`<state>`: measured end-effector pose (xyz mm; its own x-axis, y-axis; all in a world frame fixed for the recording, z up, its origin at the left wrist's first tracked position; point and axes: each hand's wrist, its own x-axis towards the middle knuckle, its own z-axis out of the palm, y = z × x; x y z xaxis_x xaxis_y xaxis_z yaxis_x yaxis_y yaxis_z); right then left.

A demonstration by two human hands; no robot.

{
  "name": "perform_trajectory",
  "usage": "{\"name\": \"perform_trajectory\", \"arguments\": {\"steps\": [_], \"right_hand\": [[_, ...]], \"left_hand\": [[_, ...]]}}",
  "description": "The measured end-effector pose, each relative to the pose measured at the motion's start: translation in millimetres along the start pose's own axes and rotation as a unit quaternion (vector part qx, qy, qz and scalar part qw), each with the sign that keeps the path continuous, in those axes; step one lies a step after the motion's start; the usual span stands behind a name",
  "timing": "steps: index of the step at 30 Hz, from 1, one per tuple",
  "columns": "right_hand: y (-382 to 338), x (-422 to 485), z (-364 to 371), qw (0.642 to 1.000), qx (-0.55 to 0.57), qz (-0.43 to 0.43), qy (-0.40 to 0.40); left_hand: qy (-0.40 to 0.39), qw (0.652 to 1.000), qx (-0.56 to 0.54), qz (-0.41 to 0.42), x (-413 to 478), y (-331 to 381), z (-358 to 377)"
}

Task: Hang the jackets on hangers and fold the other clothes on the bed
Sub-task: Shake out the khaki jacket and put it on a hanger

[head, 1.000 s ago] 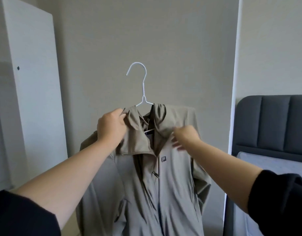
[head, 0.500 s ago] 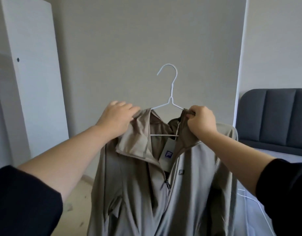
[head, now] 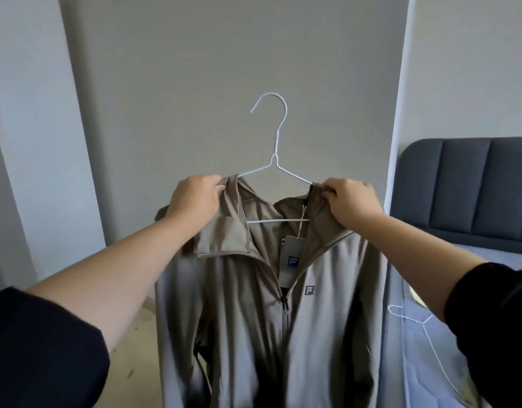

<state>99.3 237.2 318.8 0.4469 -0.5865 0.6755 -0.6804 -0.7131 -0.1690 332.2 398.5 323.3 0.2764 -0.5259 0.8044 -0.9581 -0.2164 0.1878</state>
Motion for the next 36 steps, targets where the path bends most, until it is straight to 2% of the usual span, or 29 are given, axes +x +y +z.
{"name": "perform_trajectory", "arguments": {"steps": [2, 3, 5, 9, 12, 14, 25, 30, 36], "right_hand": [[12.1, -1.0, 0.1, 0.995, -0.013, 0.046, -0.087], [14.8, -1.7, -0.4, 0.994, 0.008, 0.053, -0.092], [17.7, -1.3, -3.8, 0.997, 0.054, 0.047, -0.043], [24.0, -2.5, -18.2, 0.996, 0.054, 0.063, 0.010], [27.0, -5.8, -39.1, 0.988, 0.018, 0.115, 0.100], [28.9, -6.0, -59.0, 0.983, -0.010, 0.119, 0.141], [53.4, -22.1, -246.8, 0.936, -0.111, 0.095, 0.320], [80.5, -37.9, -300.7, 0.912, -0.162, 0.080, 0.369], [142.1, -79.5, -271.1, 0.921, -0.190, 0.126, 0.316]], "left_hand": [[0.019, 1.000, 0.001, -0.010, -2.5, 2.0, 5.7], [0.021, 1.000, -0.001, -0.011, -3.4, 4.1, 8.5], [0.025, 1.000, -0.011, -0.013, -4.1, 9.8, 13.1], [0.026, 0.999, -0.026, -0.017, 1.0, 27.3, 16.0], [0.028, 0.999, -0.043, -0.015, 14.1, 45.9, 13.0], [0.039, 0.998, -0.057, -0.007, 26.0, 62.6, 7.2], [0.133, 0.979, -0.137, 0.071, 84.5, 195.0, -73.3], [0.139, 0.968, -0.184, 0.098, 87.6, 248.5, -84.2], [0.058, 0.970, -0.214, 0.096, 55.6, 285.8, -15.5]]}}
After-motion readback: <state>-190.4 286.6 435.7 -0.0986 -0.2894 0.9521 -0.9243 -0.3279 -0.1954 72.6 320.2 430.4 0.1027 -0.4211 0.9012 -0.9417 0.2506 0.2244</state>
